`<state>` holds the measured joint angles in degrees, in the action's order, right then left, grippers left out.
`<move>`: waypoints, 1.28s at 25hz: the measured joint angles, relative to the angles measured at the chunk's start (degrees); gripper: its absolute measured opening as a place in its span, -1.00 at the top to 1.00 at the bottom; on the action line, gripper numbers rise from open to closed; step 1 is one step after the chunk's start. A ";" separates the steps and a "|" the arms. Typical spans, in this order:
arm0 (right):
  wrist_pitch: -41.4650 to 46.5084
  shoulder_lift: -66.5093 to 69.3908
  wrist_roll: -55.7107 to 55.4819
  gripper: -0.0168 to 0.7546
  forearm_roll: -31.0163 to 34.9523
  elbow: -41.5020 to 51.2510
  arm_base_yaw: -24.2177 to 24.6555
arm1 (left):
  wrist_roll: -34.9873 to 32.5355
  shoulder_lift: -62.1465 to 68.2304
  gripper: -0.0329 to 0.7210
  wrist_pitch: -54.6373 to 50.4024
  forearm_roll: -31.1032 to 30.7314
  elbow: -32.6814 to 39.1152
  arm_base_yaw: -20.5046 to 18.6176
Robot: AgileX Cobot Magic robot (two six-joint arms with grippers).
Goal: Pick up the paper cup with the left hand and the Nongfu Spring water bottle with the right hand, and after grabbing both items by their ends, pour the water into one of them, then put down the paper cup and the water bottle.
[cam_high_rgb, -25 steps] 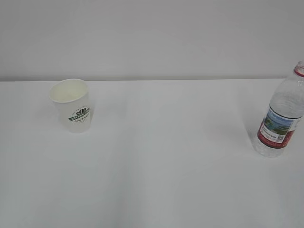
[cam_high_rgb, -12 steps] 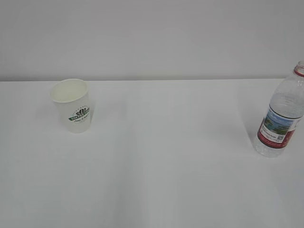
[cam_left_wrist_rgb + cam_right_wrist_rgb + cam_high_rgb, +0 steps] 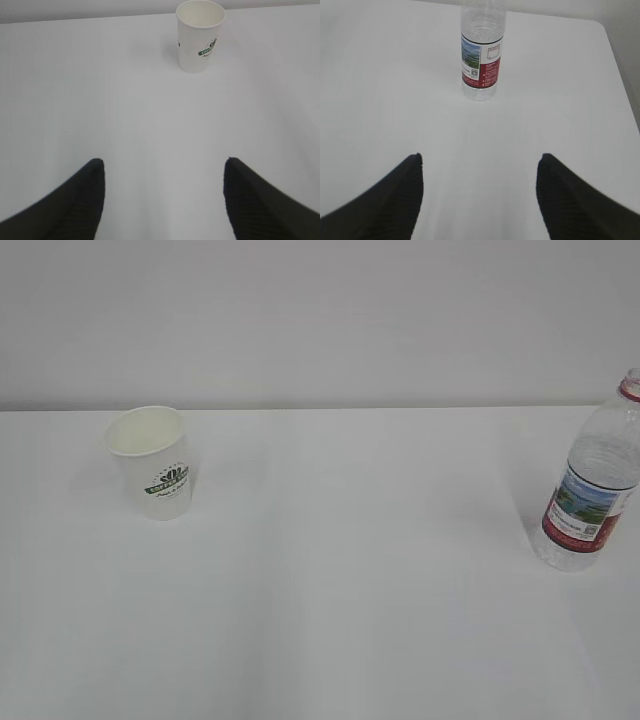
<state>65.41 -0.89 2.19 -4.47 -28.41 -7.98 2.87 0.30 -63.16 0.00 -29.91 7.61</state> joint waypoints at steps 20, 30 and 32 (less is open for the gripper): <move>0.09 0.00 0.00 -0.43 0.15 -2.21 0.00 | 0.00 0.11 -0.46 1.32 0.90 -0.48 0.00; -0.01 4.09 0.00 -0.43 2.43 -3.52 0.00 | 0.00 5.28 -0.46 2.65 1.03 -3.09 0.00; -0.57 5.86 0.00 -0.43 2.43 -4.26 0.00 | 0.00 6.53 -0.46 3.36 1.03 -3.94 0.00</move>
<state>64.84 4.97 2.19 -2.04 -32.68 -7.98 2.87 6.83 -59.80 1.03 -33.85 7.61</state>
